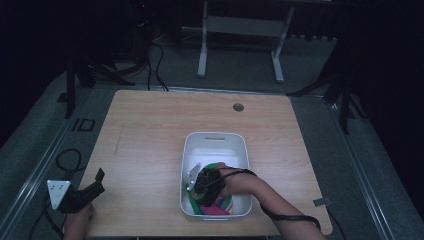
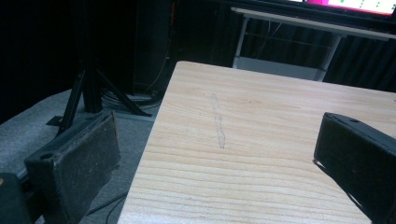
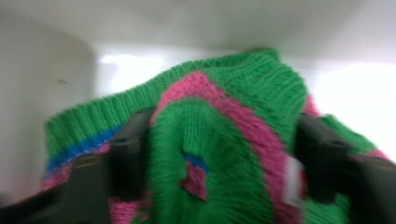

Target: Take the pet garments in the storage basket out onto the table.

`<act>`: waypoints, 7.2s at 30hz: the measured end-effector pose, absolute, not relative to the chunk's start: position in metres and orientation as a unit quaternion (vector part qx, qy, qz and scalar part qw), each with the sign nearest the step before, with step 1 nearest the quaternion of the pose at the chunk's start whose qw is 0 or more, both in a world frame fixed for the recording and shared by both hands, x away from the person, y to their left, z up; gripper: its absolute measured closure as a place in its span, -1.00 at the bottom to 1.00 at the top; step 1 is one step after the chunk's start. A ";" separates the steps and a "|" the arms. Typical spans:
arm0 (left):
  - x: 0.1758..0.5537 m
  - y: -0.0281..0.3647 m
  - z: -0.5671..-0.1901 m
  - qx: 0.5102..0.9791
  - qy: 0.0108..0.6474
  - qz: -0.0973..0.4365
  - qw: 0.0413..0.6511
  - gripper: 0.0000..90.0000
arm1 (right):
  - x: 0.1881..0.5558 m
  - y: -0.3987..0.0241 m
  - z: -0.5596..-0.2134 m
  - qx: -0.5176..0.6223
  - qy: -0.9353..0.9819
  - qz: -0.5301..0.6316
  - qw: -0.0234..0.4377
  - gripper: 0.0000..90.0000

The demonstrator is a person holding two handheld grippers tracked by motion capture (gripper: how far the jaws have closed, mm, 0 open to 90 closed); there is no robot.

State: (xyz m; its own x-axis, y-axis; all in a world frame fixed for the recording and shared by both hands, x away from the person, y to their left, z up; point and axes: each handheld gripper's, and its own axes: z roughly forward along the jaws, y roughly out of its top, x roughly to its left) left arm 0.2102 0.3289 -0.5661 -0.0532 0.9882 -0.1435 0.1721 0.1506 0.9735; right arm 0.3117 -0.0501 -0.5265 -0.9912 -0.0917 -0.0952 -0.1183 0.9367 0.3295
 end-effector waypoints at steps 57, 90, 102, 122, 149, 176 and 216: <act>0.211 0.327 -0.566 0.500 0.584 0.429 0.475 -0.98 | 0.343 -0.122 -0.347 0.015 0.930 0.339 0.137 0.70; 0.211 0.326 -0.566 0.503 0.583 0.430 0.471 -0.98 | 0.362 -0.262 -0.343 0.163 0.908 0.327 0.206 0.70; 0.211 0.325 -0.566 0.504 0.583 0.431 0.469 -0.98 | 0.366 -0.293 -0.358 0.206 0.896 0.331 0.213 0.70; 0.211 0.326 -0.566 0.505 0.582 0.430 0.471 -0.98 | 0.394 -0.282 -0.451 0.245 0.903 0.309 0.173 0.69; 0.211 0.326 -0.566 0.505 0.582 0.428 0.472 -0.98 | 0.415 -0.262 -0.536 0.307 0.897 0.280 0.149 0.60; 0.211 0.326 -0.566 0.505 0.582 0.430 0.471 -0.98 | 0.379 -0.319 -0.498 0.346 0.847 0.366 0.169 -0.70; 0.211 0.326 -0.566 0.505 0.581 0.431 0.470 -0.98 | 0.290 -0.394 -0.556 0.465 0.725 0.424 0.281 -0.69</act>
State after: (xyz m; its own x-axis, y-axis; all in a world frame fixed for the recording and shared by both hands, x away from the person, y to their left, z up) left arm 0.2108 0.3255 -0.5665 -0.0473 0.9928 -0.1101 0.1820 0.1169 0.9763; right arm 0.2900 -0.3939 -0.5558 -0.4107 0.9117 -0.0130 0.4363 0.2090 0.8752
